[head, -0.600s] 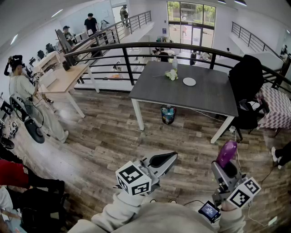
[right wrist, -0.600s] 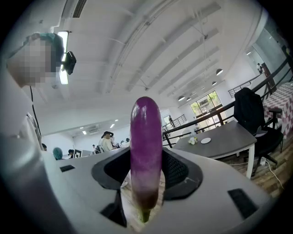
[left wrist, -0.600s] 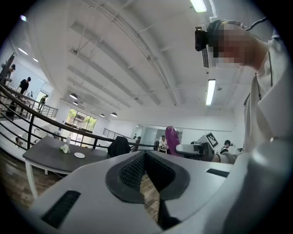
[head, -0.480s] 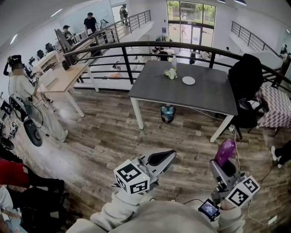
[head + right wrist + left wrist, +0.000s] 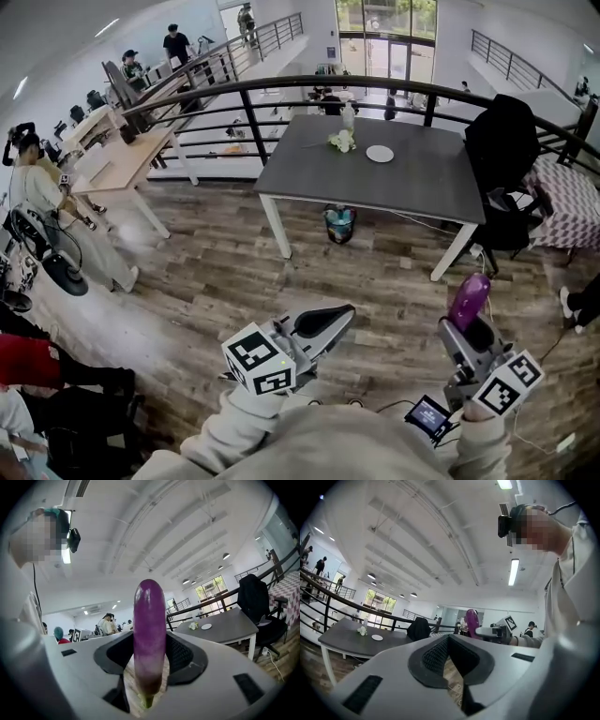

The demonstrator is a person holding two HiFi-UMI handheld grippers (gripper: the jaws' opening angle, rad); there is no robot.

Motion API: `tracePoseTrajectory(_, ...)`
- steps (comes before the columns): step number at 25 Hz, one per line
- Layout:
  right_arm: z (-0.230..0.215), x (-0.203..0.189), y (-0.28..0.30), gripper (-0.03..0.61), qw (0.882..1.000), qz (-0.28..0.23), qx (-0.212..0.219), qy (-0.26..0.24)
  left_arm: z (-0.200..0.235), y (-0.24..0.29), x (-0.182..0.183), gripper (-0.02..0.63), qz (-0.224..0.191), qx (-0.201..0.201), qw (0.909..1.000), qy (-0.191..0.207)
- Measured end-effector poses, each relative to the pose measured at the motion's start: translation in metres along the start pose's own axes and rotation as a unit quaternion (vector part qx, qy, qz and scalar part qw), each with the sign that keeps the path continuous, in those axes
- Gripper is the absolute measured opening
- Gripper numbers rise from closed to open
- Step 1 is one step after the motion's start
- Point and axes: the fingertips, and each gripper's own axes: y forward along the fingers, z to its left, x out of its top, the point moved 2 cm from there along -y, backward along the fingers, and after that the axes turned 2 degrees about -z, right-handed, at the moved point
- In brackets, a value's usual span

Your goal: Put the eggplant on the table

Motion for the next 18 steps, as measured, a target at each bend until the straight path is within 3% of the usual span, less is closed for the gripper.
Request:
tracePoseTrajectory(5,-0.012,0.001,-0.008,0.210,1.000,0.007,0.017,0.014,-0.004,0.012,-0.003,0.006,0.006,0.010,0.9997,0.023)
tracePoseTrajectory(11,-0.033,-0.008,-0.008,0.210,0.998,0.015,0.037,0.042,-0.003,0.022,-0.011,0.006,0.008,0.014,0.9999,0.001)
tracePoseTrajectory(18,-0.082,-0.012,-0.010,0.209,0.998,0.027,-0.002,0.056,0.011,0.038,-0.018,0.006,0.017,0.028,0.9994,-0.011)
